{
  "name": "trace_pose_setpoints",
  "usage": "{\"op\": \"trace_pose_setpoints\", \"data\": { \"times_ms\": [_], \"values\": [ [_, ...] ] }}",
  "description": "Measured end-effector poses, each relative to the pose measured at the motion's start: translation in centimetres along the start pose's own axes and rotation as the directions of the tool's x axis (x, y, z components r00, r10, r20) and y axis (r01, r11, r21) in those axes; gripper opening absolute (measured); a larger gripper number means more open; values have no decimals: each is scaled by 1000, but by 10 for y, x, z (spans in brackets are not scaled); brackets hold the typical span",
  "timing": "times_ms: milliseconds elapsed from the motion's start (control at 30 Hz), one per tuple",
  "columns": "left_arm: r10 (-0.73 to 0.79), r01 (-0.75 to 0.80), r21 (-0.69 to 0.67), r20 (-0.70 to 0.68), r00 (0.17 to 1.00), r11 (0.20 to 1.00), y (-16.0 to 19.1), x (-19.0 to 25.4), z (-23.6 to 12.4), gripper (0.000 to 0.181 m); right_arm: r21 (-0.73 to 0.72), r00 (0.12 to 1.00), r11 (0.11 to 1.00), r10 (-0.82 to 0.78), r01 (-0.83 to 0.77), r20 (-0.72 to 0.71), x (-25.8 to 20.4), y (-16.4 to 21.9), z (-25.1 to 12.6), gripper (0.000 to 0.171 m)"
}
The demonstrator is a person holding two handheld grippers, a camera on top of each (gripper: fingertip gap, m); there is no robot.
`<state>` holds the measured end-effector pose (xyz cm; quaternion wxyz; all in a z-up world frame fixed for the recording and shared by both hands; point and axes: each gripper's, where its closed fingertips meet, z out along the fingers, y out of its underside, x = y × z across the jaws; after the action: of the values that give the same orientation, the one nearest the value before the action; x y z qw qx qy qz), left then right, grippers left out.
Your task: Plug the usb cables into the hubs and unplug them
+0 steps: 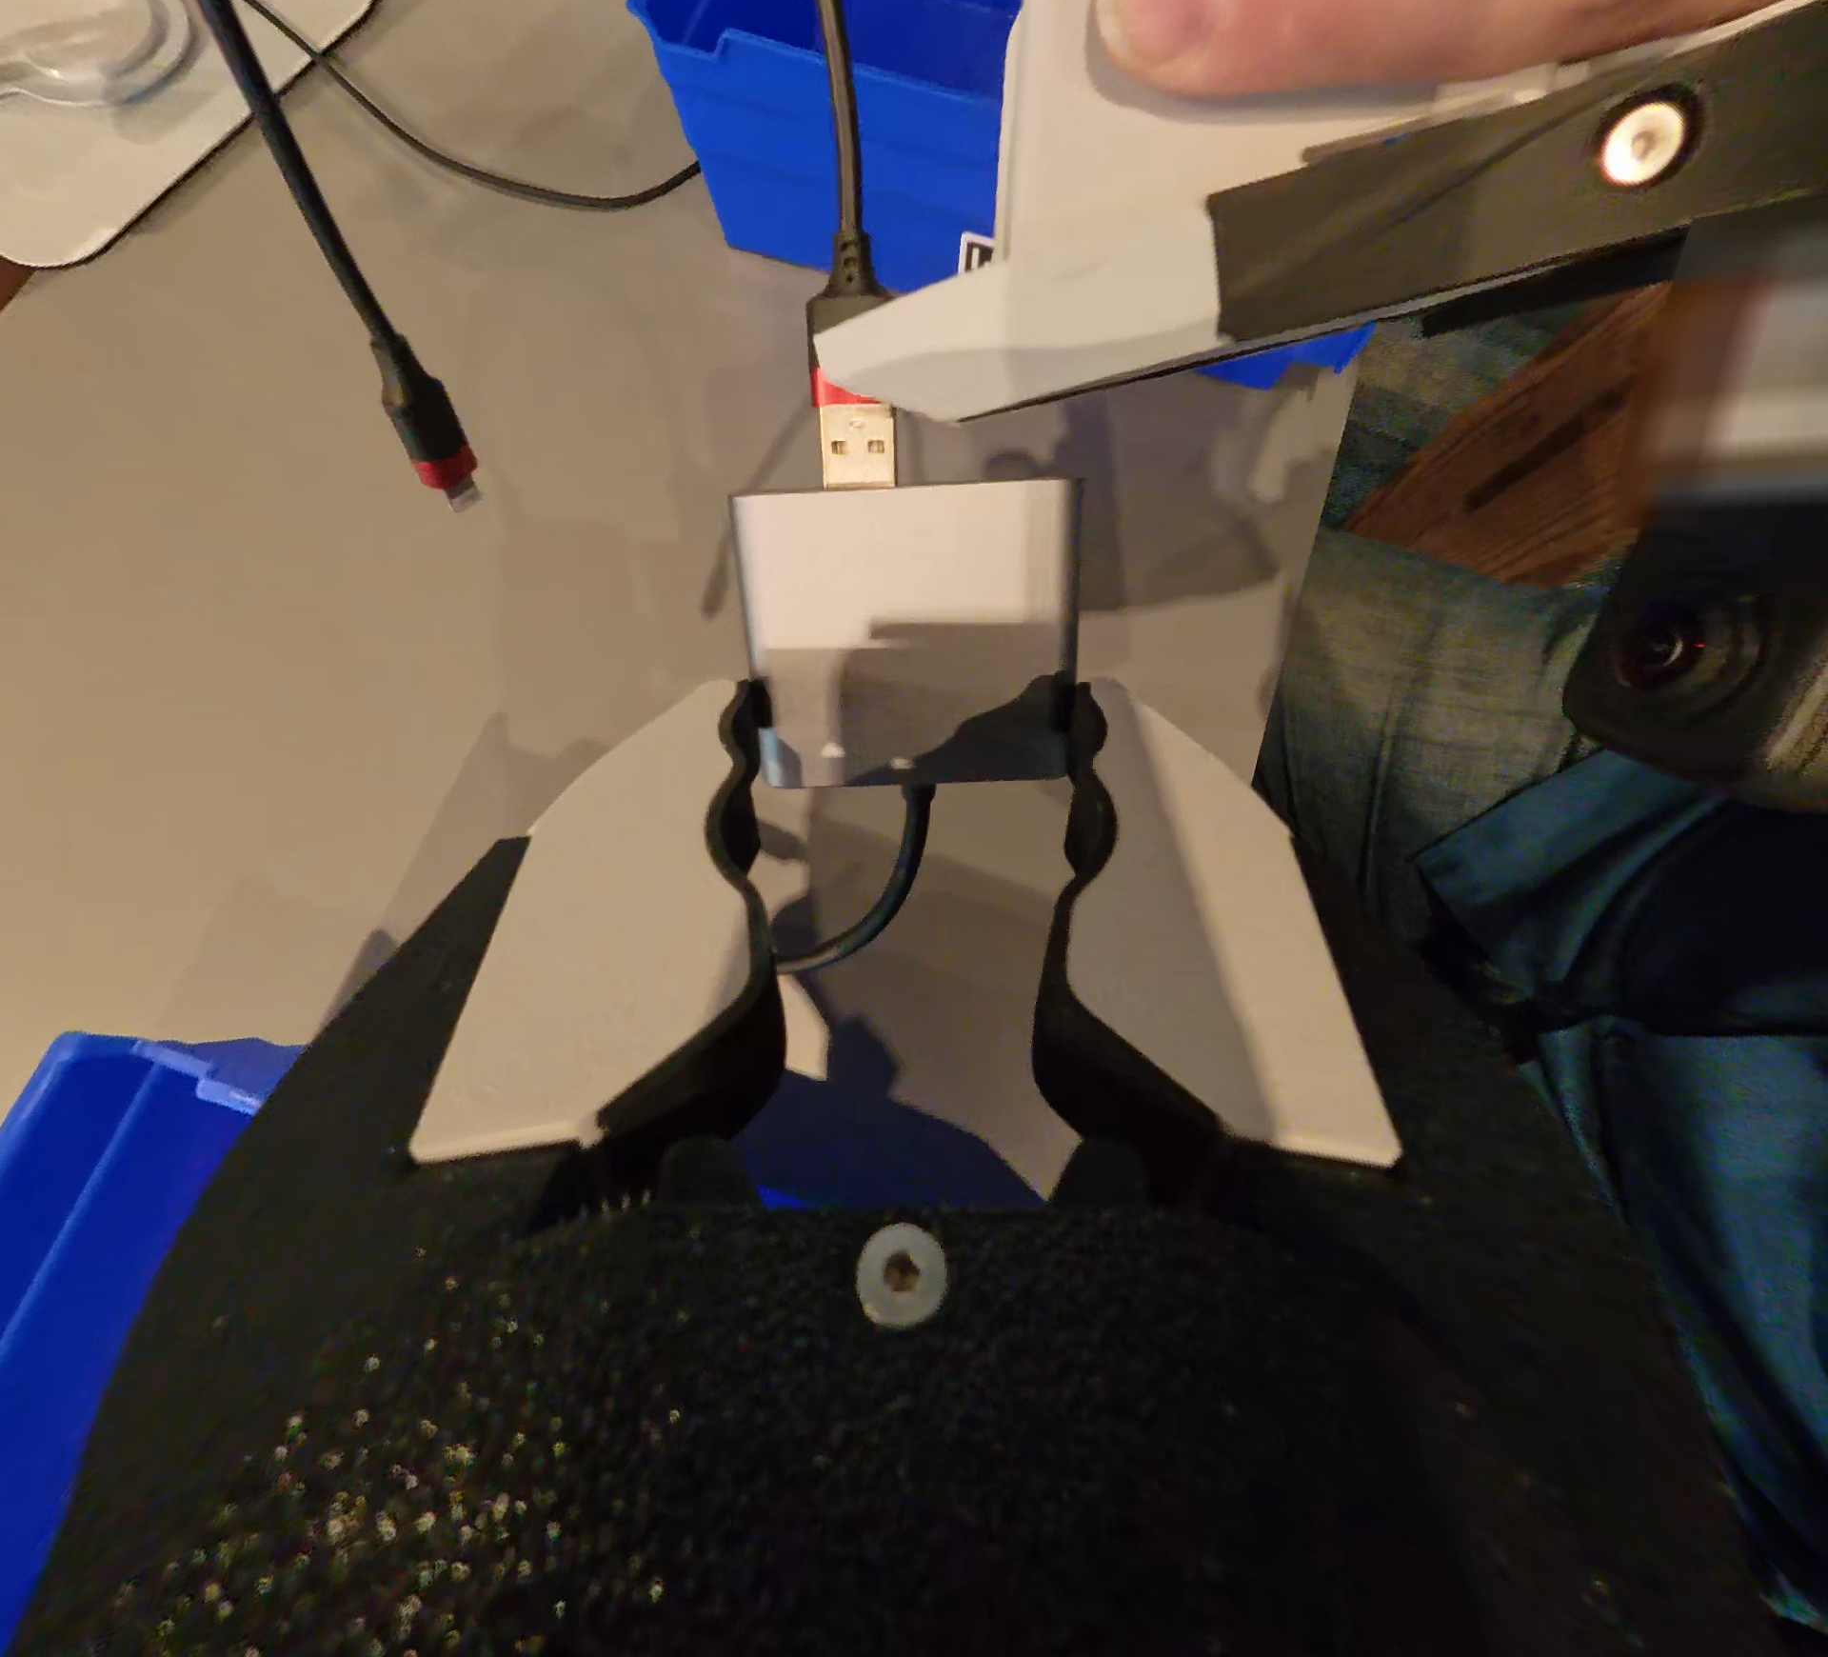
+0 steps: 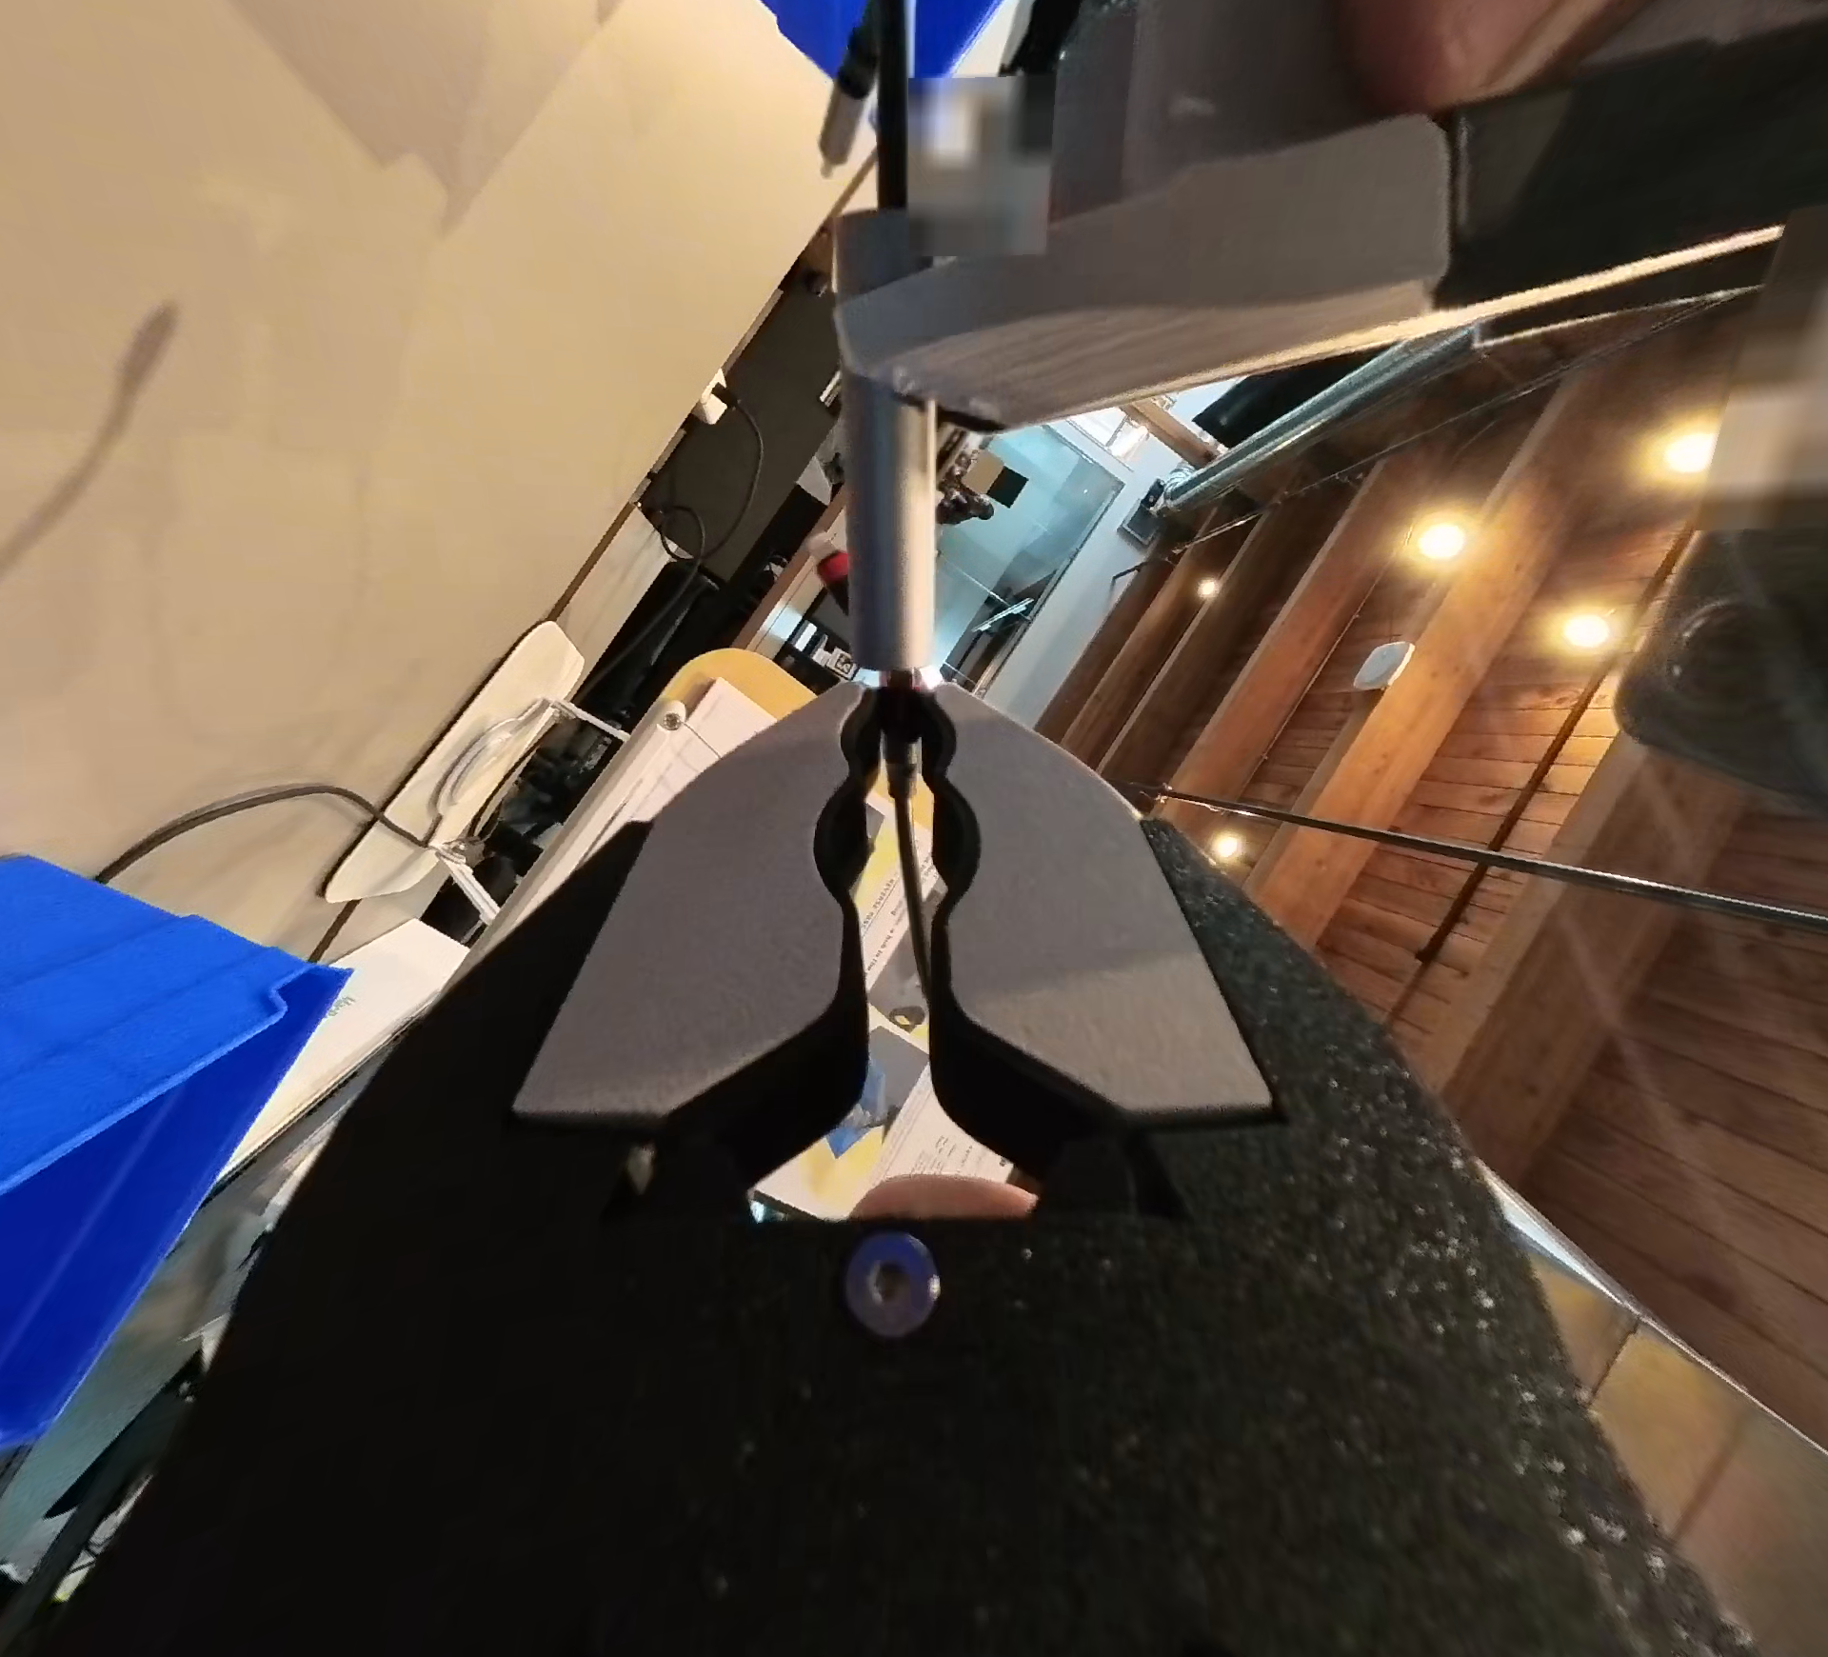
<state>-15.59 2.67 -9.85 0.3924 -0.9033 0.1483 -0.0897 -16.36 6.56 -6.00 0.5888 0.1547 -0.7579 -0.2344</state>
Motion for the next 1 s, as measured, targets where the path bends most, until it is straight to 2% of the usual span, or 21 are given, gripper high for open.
{"op": "trace_pose_setpoints", "data": {
  "times_ms": [1000],
  "values": [
    [51,-47,85,-40,998,995,0,1,-4,60,15,1000,1000,-18,18,-13,6,-4,-7,7]
  ]
}}
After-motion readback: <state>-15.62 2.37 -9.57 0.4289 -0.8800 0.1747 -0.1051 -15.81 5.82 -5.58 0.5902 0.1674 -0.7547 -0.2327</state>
